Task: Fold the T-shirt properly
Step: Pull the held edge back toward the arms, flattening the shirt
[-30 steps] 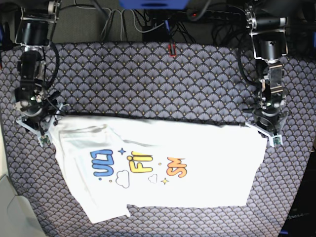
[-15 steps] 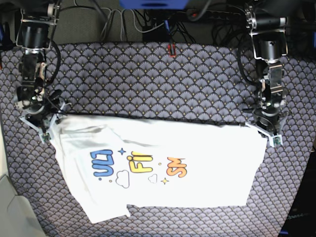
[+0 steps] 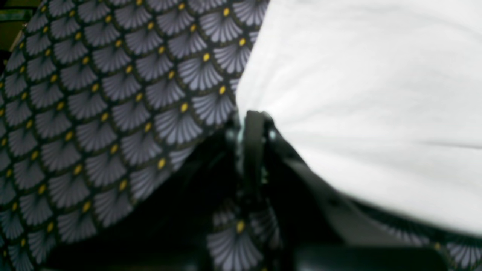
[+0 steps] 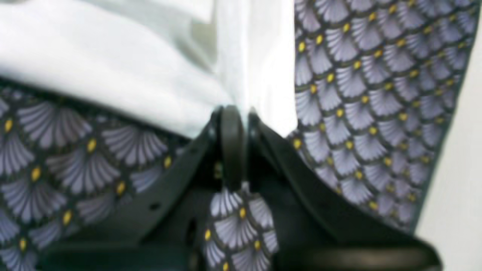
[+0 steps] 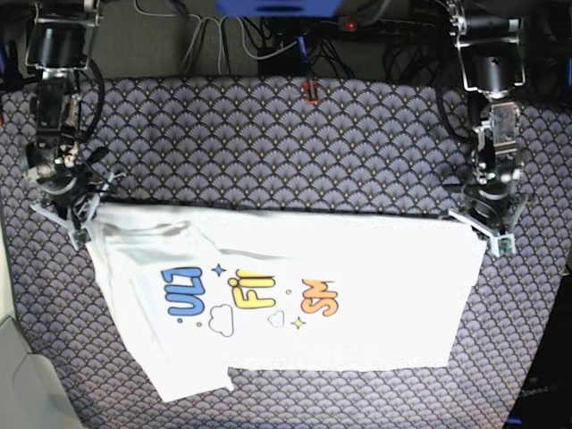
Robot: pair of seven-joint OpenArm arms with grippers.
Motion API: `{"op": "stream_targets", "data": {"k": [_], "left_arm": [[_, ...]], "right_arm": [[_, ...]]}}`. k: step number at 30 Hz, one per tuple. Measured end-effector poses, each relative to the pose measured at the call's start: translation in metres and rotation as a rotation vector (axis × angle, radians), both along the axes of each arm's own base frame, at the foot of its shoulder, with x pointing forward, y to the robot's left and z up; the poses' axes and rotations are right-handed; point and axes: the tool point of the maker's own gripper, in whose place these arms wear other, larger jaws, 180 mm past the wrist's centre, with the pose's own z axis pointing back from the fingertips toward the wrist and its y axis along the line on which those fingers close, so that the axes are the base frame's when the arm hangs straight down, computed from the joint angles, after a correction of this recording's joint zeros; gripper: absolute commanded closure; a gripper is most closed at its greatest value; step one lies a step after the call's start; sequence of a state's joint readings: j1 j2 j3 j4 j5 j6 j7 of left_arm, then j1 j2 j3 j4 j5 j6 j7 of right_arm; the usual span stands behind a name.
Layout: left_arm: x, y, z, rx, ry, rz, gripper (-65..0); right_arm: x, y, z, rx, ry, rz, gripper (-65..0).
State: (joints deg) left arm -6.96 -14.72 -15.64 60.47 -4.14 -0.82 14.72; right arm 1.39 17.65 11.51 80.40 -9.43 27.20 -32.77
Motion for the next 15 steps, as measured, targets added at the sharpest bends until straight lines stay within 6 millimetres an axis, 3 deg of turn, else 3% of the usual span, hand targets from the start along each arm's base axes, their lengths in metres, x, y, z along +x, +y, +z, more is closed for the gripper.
{"op": "stream_targets", "data": {"k": [4, 9, 15], "left_arm": [[-0.006, -0.002, 0.003, 0.008, -0.003, -0.009, -0.5], [-0.026, 0.007, 0.001, 0.022, 0.061, -0.009, -0.5], [-0.042, 0.006, 0.021, 0.078, 0.028, -0.049, -0.5]], "right_arm": [[-0.006, 0.004, 0.009, -0.015, -0.022, 0.02, 0.0], [-0.033, 0.006, -0.001, -0.034, 0.02, 0.037, 0.0], [-0.051, 0.007, 0.003, -0.058, 0.022, 0.07, 0.0]]}}
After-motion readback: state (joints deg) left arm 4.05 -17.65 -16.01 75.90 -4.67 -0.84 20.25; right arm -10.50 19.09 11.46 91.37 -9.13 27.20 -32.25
